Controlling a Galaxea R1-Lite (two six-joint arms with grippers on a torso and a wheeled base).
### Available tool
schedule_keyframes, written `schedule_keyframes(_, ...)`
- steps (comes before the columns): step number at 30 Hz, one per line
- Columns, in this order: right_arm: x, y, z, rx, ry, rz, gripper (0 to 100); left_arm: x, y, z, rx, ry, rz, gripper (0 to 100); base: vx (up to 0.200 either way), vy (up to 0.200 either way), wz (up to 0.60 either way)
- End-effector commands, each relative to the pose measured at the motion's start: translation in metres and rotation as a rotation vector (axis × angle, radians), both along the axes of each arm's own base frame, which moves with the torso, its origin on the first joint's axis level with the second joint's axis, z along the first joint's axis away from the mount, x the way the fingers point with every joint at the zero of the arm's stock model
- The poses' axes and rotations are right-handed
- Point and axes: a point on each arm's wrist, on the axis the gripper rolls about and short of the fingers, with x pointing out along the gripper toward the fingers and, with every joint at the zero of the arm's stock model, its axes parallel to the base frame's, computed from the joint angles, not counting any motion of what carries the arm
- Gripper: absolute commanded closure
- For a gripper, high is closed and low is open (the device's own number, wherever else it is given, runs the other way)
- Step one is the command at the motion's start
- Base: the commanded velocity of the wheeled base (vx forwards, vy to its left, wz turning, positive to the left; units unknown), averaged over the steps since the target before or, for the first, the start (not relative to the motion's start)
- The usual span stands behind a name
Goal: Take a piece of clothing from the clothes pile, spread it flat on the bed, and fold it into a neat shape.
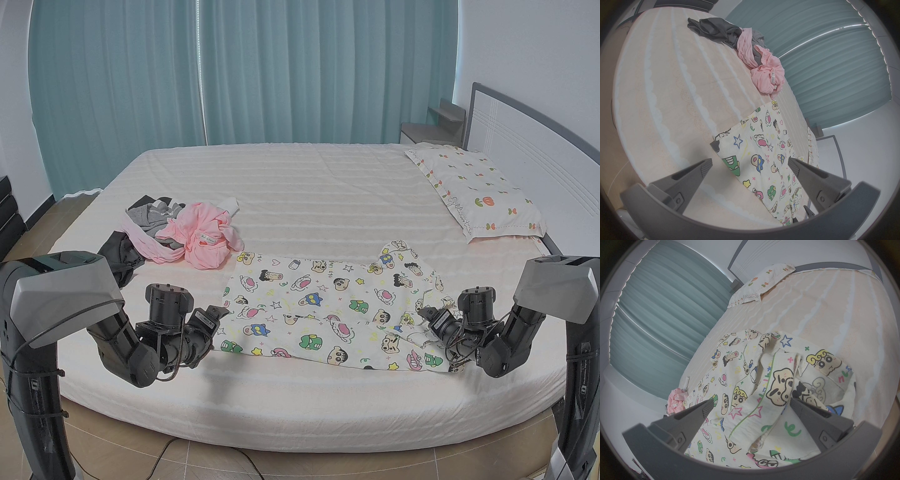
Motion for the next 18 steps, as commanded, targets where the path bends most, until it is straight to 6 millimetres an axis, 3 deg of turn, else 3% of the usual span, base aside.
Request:
schedule_keyframes(1, -0.001, 0.0, -0.002, -0.002, 0.006, -0.001, 0, 0.0, 0.0, -0.001, 0.002, 0.003, -0.001, 0, 0.0, 0.0, 0.0)
schedule_keyframes(18, 0.001, 0.0, -0.018, -0.085, 0.035, -0.004, 0, 0.0, 0.0, -0.001, 0.004, 0.003, 0.002, 0, 0.0, 0.0, 0.0)
